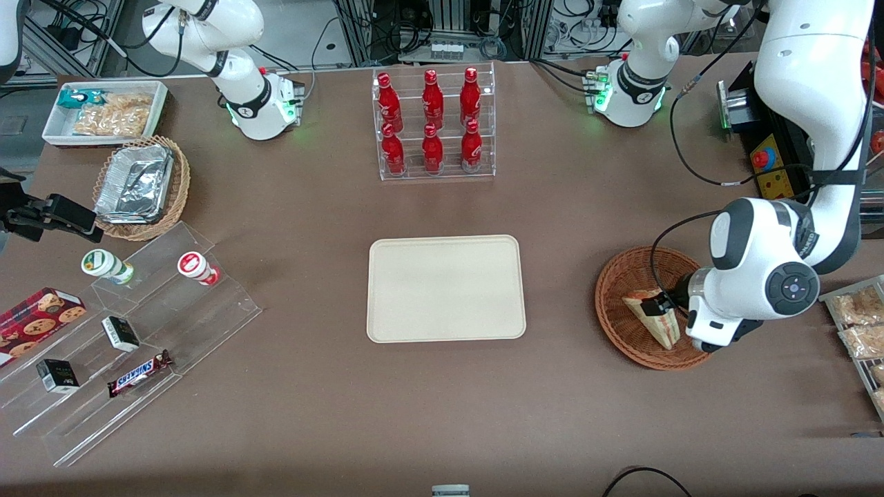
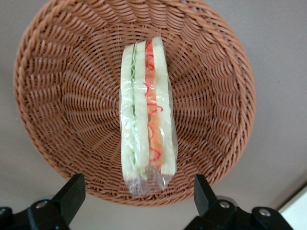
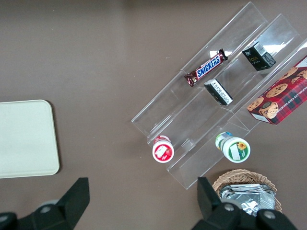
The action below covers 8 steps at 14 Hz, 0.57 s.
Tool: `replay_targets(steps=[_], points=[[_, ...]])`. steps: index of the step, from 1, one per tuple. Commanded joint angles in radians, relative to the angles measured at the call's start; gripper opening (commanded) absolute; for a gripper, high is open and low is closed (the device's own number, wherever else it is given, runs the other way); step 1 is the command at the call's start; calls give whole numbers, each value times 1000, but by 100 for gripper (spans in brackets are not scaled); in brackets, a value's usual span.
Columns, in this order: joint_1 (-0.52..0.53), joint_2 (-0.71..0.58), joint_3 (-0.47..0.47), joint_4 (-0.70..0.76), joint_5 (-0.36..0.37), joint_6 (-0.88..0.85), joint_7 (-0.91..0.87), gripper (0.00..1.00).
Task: Place sandwich from basket to tray
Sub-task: 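Move the left gripper down over the wrapped sandwich in the wicker basket, then close the left gripper on the wrapped sandwich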
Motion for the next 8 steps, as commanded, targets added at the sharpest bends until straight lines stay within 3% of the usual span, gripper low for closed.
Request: replay_targets(steps=[1, 4, 5, 6, 8], points=[[14, 32, -9, -6, 9, 63, -67, 100], [14, 73, -9, -9, 11, 115, -101, 100], [12, 84, -9, -9, 11, 119, -125, 95], [12, 86, -9, -9, 13, 120, -156, 78], [11, 86, -9, -7, 13, 120, -199, 30]])
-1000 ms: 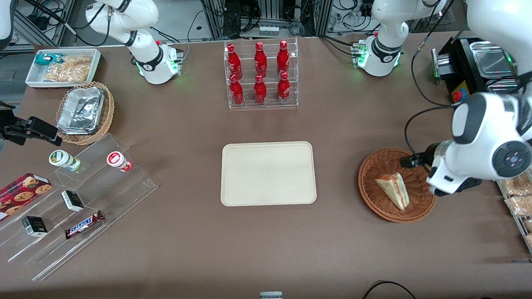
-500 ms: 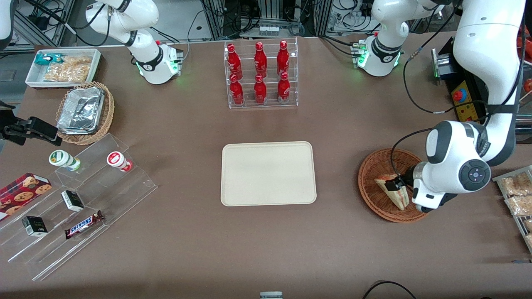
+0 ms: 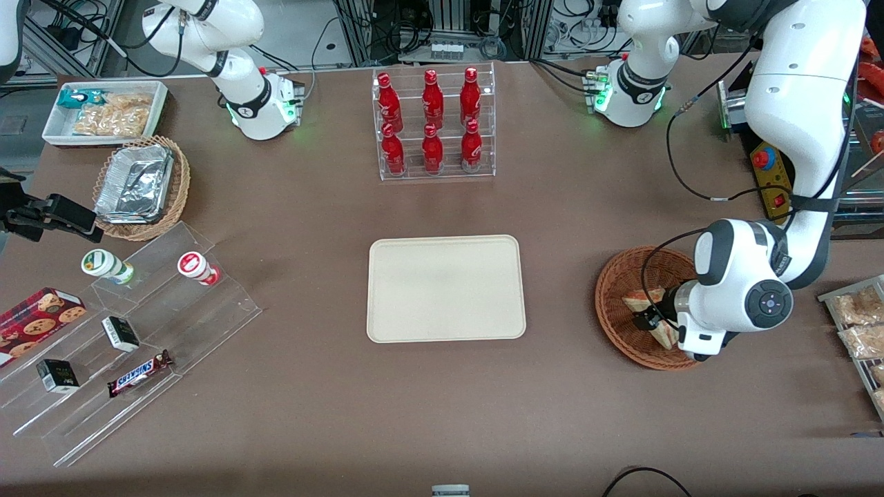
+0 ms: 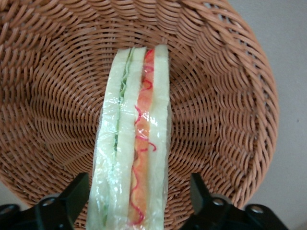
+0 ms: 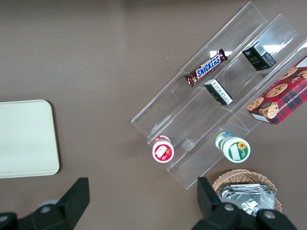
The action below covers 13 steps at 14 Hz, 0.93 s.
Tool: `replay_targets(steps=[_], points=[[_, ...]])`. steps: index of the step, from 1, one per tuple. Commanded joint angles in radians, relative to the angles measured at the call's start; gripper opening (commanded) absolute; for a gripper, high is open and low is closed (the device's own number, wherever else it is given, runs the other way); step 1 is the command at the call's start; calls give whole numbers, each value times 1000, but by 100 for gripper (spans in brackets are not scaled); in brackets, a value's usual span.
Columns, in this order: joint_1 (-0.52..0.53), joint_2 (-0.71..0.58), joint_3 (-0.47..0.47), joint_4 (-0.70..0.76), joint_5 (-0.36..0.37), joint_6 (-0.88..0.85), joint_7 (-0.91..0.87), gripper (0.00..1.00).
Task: Place sandwich from basket to tray
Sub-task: 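Close the left gripper on the wrapped sandwich, then lift the sandwich and carry it toward the beige tray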
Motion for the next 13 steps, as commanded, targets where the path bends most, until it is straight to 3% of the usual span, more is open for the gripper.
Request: replay_targets(steps=[1, 3, 7, 13], points=[[6, -5, -9, 0, 13, 8, -50, 17], [3, -12, -11, 7, 14, 3, -42, 11], [-35, -82, -38, 27, 17, -36, -16, 9], [-360, -72, -57, 147, 8, -46, -25, 11]])
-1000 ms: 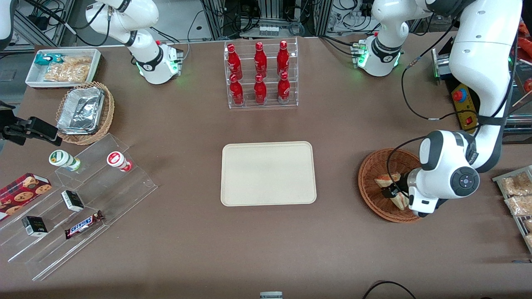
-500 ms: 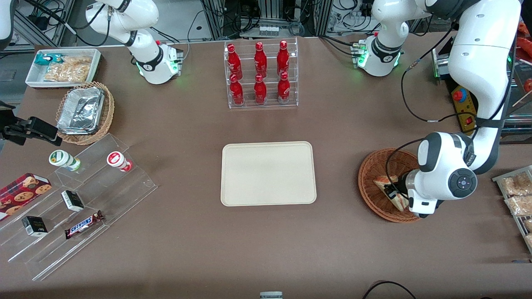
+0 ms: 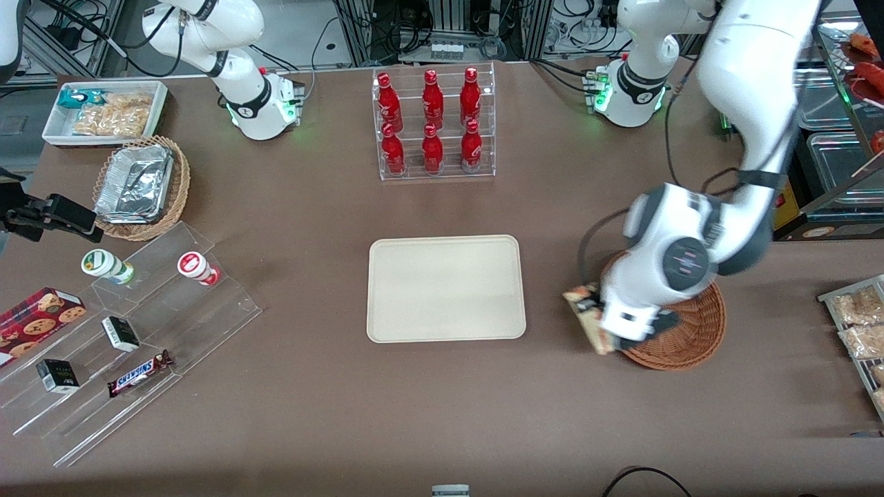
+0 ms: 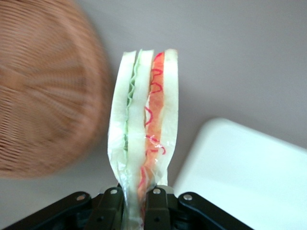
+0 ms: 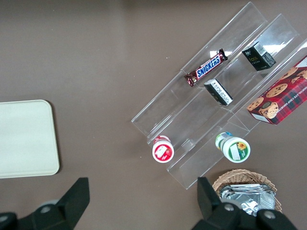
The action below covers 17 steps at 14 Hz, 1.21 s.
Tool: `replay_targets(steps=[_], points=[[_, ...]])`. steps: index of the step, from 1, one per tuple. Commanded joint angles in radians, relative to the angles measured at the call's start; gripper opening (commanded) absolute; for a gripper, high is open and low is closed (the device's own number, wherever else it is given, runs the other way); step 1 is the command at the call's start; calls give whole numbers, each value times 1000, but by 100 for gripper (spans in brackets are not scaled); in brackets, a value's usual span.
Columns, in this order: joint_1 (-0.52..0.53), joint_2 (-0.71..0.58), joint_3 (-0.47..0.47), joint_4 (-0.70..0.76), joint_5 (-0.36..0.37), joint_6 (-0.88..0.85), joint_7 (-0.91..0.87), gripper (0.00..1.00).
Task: Place sandwich from basket to tray
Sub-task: 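Lift the sandwich and carry it toward the beige tray, then lower the sandwich onto the tray and open the left gripper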
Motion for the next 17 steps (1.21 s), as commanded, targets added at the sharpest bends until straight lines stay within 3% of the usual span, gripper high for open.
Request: replay_targets(steps=[1, 5, 13, 16, 17], points=[[-125, 41, 13, 76, 3, -23, -6, 12], [-306, 192, 20, 210, 23, -22, -79, 13], [-417, 377, 23, 368, 91, -23, -153, 16], [-417, 391, 22, 371, 114, -17, -171, 31], [-417, 389, 22, 371, 115, -17, -170, 53]])
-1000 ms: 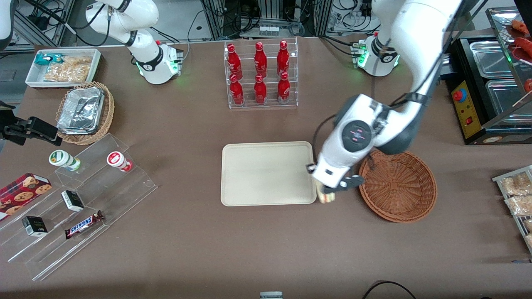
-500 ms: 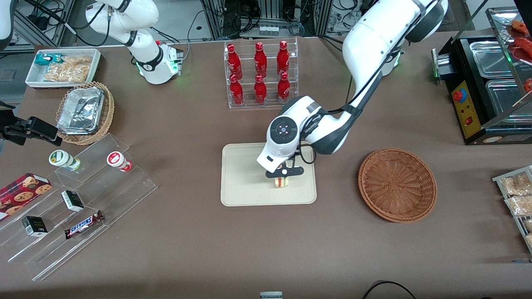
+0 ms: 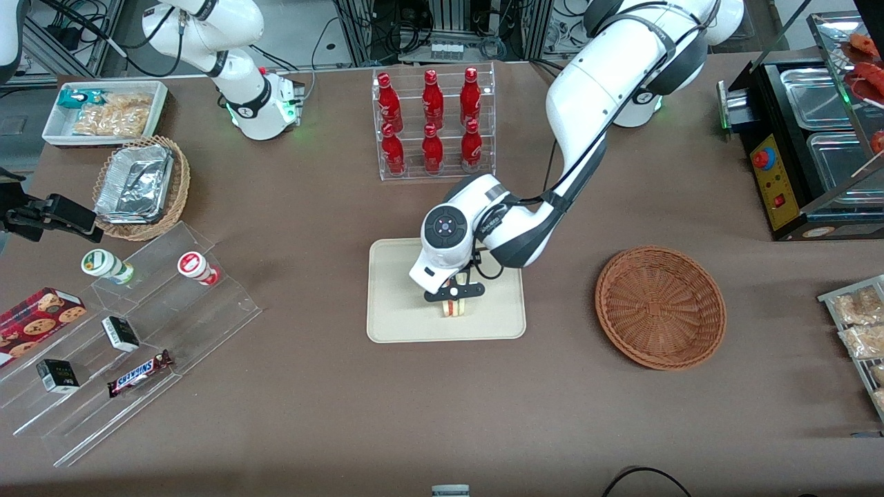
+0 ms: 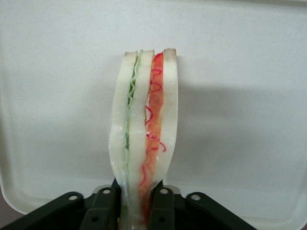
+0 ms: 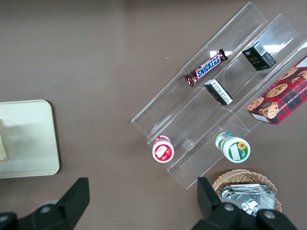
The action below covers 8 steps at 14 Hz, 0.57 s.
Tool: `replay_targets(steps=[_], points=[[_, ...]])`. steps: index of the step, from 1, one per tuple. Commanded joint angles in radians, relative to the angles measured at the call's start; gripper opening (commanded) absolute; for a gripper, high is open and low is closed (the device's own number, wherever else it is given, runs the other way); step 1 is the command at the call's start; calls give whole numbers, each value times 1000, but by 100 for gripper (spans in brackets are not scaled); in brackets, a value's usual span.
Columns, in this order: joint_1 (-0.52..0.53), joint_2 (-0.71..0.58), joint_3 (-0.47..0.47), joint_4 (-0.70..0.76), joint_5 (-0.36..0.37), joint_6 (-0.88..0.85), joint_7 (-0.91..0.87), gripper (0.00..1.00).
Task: Place sandwich from basket to tray
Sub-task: 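Lower the sandwich onto the tray and open the left gripper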
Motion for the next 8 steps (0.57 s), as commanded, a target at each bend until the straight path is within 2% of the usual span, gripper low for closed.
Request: replay_targets(steps=[1, 2, 3, 8], points=[[-17, 12, 12, 45, 20, -20, -14, 90], [-17, 11, 13, 46, 22, -20, -12, 97], [-14, 8, 13, 57, 22, -22, -12, 99], [-6, -98, 59, 77, 19, -138, -14, 99]])
